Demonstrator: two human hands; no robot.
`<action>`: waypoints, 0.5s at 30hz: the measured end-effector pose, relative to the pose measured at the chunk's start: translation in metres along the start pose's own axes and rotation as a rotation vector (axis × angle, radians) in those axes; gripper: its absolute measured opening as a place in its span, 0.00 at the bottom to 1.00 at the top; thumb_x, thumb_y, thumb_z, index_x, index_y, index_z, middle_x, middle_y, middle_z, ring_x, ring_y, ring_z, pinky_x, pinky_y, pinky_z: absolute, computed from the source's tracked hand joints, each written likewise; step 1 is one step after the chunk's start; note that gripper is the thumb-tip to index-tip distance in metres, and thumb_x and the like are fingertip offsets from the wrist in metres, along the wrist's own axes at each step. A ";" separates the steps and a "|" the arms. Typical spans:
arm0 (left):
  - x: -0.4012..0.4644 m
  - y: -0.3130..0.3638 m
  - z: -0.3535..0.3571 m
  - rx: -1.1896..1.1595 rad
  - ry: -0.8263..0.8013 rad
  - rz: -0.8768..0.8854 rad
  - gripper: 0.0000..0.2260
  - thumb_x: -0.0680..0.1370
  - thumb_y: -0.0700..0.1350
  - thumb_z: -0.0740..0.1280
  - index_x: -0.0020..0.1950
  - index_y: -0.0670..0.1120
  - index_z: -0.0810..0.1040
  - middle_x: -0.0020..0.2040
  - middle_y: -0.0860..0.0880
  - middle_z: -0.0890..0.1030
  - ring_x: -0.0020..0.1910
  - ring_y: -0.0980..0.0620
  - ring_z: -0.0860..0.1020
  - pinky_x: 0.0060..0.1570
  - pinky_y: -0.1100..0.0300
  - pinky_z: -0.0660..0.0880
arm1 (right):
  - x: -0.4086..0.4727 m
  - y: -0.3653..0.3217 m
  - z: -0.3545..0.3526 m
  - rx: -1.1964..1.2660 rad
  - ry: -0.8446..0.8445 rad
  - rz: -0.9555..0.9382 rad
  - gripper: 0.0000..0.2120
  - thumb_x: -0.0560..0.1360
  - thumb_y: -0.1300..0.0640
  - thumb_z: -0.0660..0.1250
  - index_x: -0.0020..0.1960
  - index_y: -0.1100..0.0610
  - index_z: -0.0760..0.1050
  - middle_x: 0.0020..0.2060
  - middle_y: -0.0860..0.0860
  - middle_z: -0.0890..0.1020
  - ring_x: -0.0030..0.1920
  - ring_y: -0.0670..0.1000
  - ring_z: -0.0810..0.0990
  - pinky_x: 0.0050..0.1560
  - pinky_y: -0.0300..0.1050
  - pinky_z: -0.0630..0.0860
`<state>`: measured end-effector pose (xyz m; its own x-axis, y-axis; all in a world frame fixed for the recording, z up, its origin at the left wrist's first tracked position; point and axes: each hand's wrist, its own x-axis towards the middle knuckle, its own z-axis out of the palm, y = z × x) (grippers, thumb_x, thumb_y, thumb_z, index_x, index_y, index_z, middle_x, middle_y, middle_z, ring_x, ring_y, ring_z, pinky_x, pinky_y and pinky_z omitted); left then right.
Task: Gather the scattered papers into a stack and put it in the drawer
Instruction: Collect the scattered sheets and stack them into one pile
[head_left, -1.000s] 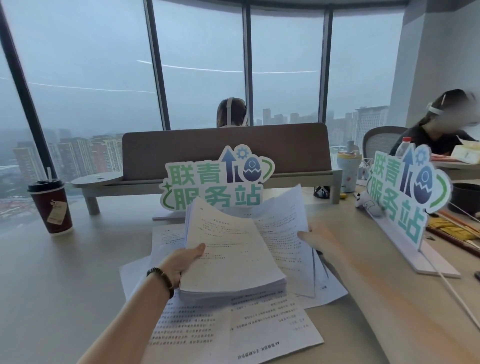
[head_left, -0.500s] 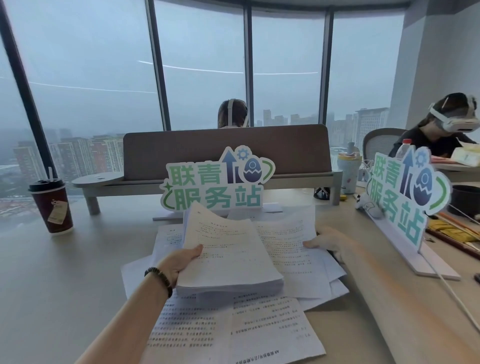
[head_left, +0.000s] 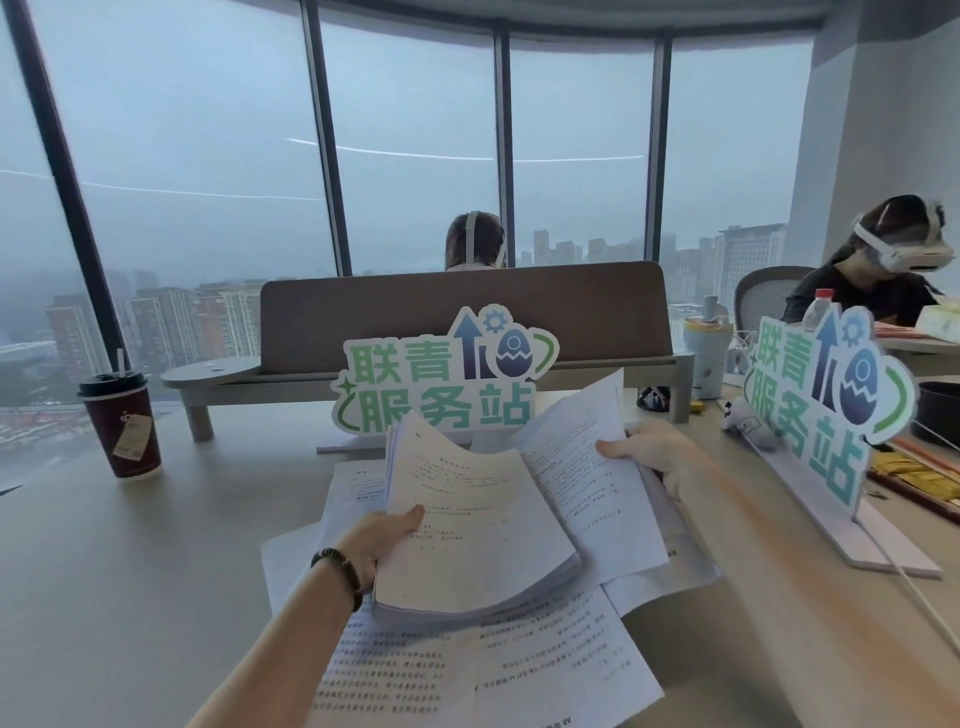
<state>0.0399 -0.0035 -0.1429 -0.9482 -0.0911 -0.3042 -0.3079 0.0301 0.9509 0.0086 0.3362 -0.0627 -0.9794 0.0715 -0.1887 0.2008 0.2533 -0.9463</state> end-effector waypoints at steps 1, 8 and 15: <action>-0.001 0.000 0.001 0.004 0.000 -0.004 0.14 0.80 0.44 0.67 0.62 0.37 0.78 0.57 0.36 0.83 0.56 0.35 0.81 0.56 0.41 0.78 | 0.000 -0.006 0.001 -0.034 0.011 -0.007 0.16 0.72 0.61 0.77 0.57 0.65 0.80 0.47 0.60 0.86 0.45 0.59 0.86 0.50 0.56 0.82; -0.002 0.002 0.003 -0.020 -0.014 -0.021 0.14 0.81 0.43 0.66 0.63 0.37 0.77 0.58 0.35 0.82 0.57 0.35 0.80 0.56 0.42 0.78 | 0.005 -0.045 0.002 -0.424 0.092 -0.117 0.16 0.74 0.55 0.73 0.56 0.65 0.80 0.50 0.59 0.84 0.51 0.60 0.84 0.57 0.58 0.80; -0.005 0.004 0.006 -0.017 -0.040 -0.015 0.14 0.81 0.43 0.66 0.63 0.36 0.77 0.54 0.37 0.83 0.45 0.41 0.82 0.40 0.51 0.80 | -0.007 -0.077 0.000 -0.553 0.186 -0.184 0.12 0.74 0.55 0.73 0.40 0.61 0.73 0.38 0.57 0.75 0.38 0.54 0.75 0.40 0.45 0.69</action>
<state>0.0431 0.0029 -0.1382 -0.9461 -0.0519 -0.3198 -0.3208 0.0120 0.9471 0.0004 0.3163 0.0115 -0.9892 0.1333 0.0610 0.0579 0.7375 -0.6728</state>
